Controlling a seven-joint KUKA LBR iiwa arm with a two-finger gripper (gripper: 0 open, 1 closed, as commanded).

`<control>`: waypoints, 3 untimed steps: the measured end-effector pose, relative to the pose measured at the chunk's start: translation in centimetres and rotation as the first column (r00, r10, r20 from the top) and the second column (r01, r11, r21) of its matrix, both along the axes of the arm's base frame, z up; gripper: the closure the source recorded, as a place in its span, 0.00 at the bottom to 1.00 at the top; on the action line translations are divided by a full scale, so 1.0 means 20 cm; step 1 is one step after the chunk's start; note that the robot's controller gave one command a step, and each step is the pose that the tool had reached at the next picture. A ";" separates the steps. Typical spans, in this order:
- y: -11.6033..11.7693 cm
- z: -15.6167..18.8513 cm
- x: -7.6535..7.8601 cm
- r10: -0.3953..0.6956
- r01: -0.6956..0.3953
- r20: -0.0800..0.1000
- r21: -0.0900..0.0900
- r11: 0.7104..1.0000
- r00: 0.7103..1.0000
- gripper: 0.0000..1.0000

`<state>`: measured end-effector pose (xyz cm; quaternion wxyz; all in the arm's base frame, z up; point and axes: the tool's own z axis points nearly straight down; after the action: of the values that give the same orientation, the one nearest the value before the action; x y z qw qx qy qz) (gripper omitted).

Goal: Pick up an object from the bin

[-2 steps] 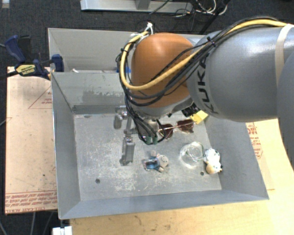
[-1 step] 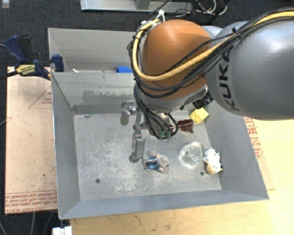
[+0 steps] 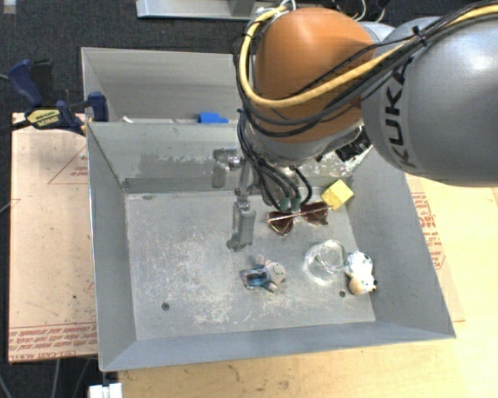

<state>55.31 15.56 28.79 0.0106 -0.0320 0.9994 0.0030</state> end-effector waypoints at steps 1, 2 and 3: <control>-0.16 -0.38 -0.13 0.030 -0.030 -0.018 -0.005 1.000 0.999 0.00; -0.24 -0.40 -0.08 0.071 -0.072 -0.027 -0.006 0.997 0.997 0.00; -0.32 -0.55 0.08 0.141 -0.141 -0.009 -0.006 0.990 0.990 0.00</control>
Offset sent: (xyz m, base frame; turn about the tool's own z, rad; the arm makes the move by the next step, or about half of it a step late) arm 0.0152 -0.0624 -0.0522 -0.1099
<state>56.86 9.20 17.72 0.0062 -0.1026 0.9947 0.0005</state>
